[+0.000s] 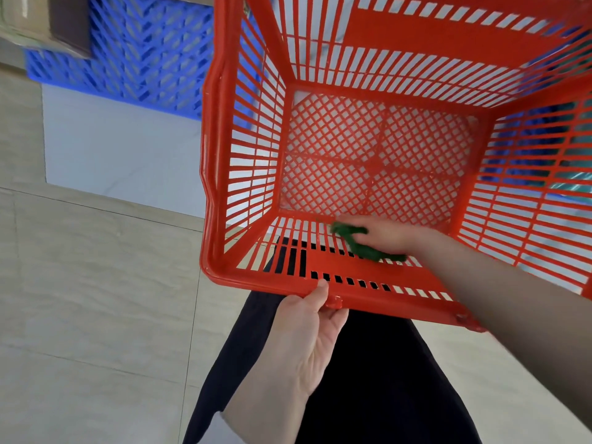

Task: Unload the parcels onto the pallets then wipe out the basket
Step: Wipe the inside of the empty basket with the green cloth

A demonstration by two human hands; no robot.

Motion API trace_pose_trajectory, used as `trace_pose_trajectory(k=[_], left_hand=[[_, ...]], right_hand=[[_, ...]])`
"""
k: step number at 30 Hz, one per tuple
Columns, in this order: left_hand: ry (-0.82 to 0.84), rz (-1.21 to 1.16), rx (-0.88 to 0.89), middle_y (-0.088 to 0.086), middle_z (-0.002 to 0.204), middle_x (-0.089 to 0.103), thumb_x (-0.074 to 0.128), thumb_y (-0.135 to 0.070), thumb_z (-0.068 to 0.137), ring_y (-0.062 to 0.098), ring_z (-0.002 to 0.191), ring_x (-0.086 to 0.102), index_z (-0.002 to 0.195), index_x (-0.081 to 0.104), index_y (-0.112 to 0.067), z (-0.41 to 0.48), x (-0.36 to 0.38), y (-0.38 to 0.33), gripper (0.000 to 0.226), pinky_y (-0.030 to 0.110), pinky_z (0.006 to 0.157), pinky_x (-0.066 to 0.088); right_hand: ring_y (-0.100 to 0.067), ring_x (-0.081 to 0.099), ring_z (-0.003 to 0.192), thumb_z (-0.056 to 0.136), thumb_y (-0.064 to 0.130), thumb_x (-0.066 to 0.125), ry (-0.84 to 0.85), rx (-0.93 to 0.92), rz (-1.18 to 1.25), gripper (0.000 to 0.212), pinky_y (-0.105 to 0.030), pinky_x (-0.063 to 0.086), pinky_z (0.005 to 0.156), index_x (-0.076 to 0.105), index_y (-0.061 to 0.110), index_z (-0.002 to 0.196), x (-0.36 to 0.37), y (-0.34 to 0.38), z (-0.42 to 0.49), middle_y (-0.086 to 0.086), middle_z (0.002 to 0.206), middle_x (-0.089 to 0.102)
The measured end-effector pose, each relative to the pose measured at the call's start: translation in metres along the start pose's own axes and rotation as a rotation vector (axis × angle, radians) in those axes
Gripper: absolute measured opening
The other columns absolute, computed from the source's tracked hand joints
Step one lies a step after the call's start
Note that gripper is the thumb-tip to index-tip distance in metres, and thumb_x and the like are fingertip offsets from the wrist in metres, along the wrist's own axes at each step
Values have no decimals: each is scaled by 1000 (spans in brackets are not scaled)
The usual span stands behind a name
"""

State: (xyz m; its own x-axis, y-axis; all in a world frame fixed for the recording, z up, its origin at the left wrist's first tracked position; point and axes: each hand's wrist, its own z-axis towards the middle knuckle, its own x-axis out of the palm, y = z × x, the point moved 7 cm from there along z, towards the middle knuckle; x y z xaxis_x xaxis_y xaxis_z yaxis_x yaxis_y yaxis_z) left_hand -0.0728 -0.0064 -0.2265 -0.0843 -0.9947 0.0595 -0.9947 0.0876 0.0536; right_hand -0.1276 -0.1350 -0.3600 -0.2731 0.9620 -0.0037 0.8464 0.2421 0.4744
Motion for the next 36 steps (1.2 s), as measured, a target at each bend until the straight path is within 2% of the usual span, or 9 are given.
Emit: trace_pose_trajectory(k=[4, 8, 14, 17, 21, 25, 28, 32, 36], left_hand=[[-1, 16, -3, 19, 103, 69, 47, 2, 91, 32, 96, 67, 104, 58, -6, -2, 1, 0, 19, 53, 95, 47], [-21, 4, 6, 19, 98, 70, 48, 3, 90, 31, 93, 68, 101, 58, -5, -1, -1, 0, 17, 53, 94, 47], [-24, 3, 19, 19, 92, 71, 48, 4, 88, 31, 93, 68, 94, 62, -4, 2, -1, 0, 16, 52, 91, 50], [-34, 5, 11, 19, 96, 68, 47, 4, 89, 29, 95, 67, 94, 60, -4, -1, 0, 1, 16, 50, 91, 50], [-30, 30, 0, 18, 98, 67, 47, 3, 90, 27, 96, 67, 94, 60, -2, -6, 3, 2, 15, 49, 94, 48], [-51, 43, -12, 21, 100, 64, 47, 4, 90, 32, 103, 63, 94, 58, -1, -4, -1, 3, 13, 50, 95, 47], [-42, 24, -12, 19, 93, 69, 48, 4, 89, 33, 99, 66, 92, 62, -2, -2, -2, 4, 15, 50, 92, 50], [-14, 7, -11, 16, 85, 73, 50, 4, 87, 30, 88, 70, 73, 72, -7, -2, -2, 5, 29, 50, 89, 51], [-45, -13, -7, 15, 74, 70, 49, 5, 87, 26, 78, 68, 79, 65, -2, -2, -1, 5, 19, 51, 90, 50]], right_hand=[[-21, 41, 126, 96, 17, 42, -45, 197, 47, 46, -28, 32, 100, 33, 15, 141, -12, -45, -28, -9, 145, 38], [-18, 45, 120, 95, 14, 44, -123, 45, 100, 46, -25, 34, 92, 36, 20, 140, -8, 13, -11, -6, 144, 41], [-15, 30, 137, 97, 10, 40, -32, -120, 60, 42, -28, 20, 111, 41, 23, 137, 3, 59, 13, 2, 149, 33], [-1, 31, 132, 95, 15, 45, 83, -231, 63, 44, -19, 17, 108, 43, 37, 133, 7, 54, -21, 18, 146, 35], [28, 26, 118, 93, 16, 49, 191, -300, 109, 48, 5, 17, 95, 43, 52, 125, 10, 49, -52, 43, 134, 30], [-4, 31, 134, 91, -2, 44, -12, -206, -50, 52, -20, 18, 113, 45, 28, 134, 6, 39, -6, 20, 146, 30], [-19, 40, 131, 89, -6, 42, -116, -78, -93, 51, -34, 31, 111, 48, 20, 132, -4, 29, 37, 2, 148, 36], [-14, 36, 133, 92, 0, 45, -120, -104, -89, 47, -27, 26, 110, 47, 23, 133, -7, 22, 48, 9, 146, 38], [1, 39, 127, 91, 14, 52, 87, -251, 150, 42, -20, 23, 108, 54, 43, 121, 3, 33, 2, 25, 137, 44]])
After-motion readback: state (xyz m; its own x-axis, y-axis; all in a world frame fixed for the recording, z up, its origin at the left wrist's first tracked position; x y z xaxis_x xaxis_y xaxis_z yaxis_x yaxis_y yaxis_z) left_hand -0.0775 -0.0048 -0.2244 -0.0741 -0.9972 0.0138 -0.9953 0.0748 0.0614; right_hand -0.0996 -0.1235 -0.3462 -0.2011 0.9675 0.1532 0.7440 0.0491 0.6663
